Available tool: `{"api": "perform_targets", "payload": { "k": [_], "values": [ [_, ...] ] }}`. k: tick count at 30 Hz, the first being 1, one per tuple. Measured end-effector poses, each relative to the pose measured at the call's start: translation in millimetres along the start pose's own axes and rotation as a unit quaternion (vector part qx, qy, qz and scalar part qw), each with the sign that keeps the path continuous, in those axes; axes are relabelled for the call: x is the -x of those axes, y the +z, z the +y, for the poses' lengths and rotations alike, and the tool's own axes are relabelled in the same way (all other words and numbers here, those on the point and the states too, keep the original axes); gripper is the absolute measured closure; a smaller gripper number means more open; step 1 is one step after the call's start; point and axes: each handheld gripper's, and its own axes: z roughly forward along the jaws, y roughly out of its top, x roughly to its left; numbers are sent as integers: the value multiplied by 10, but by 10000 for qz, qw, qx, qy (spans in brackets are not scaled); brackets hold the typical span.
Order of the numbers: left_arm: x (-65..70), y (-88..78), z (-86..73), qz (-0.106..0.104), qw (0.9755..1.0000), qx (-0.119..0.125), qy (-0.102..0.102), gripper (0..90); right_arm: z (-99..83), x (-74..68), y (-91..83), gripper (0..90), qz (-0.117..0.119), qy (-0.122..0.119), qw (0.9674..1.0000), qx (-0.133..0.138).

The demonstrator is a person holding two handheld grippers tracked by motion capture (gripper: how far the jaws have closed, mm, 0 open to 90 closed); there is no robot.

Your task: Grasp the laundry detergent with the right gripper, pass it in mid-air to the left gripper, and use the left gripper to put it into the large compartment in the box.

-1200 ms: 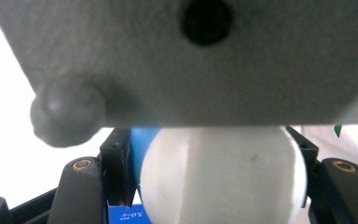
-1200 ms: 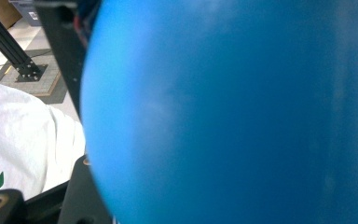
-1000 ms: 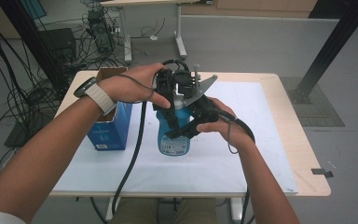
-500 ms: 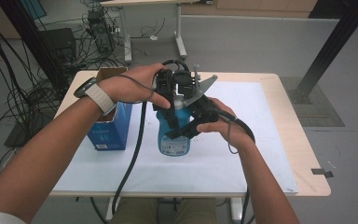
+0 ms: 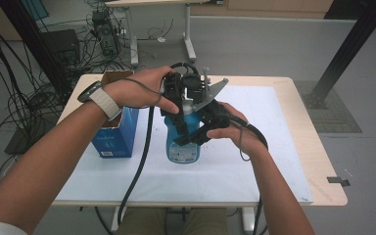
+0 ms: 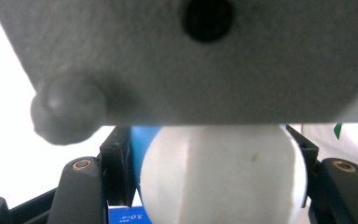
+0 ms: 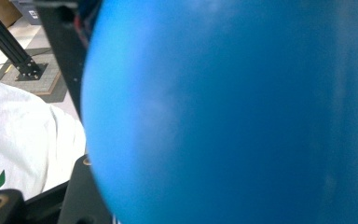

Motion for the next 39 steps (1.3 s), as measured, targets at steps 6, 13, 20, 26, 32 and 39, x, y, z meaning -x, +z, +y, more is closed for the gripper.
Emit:
{"api": "perform_targets", "payload": {
  "k": [6, 13, 20, 26, 32, 39],
  "values": [
    [-9, -10, -2, 36, 9999, -37, 103, 377, 4, 3, -4, 434, -24, -34, 10000, -15],
    [8, -20, -10, 109, 9999, 14, 62, 377, 16, 7, -8, 434, -44, -82, 10000, -34],
    [20, -29, -22, 159, 9999, 18, 45, 377, 34, 15, -3, 433, -57, -175, 9998, -46],
    [30, -41, -20, 186, 9998, 26, 52, 377, 47, 11, -11, 433, -59, -201, 9998, -63],
    [48, -36, -17, 184, 9998, 115, -33, 376, 55, 0, -27, 433, -84, -199, 9997, -93],
    [50, -45, -12, 200, 9998, 78, 58, 377, 56, -19, -45, 433, -163, -142, 9997, -142]
  ]
}}
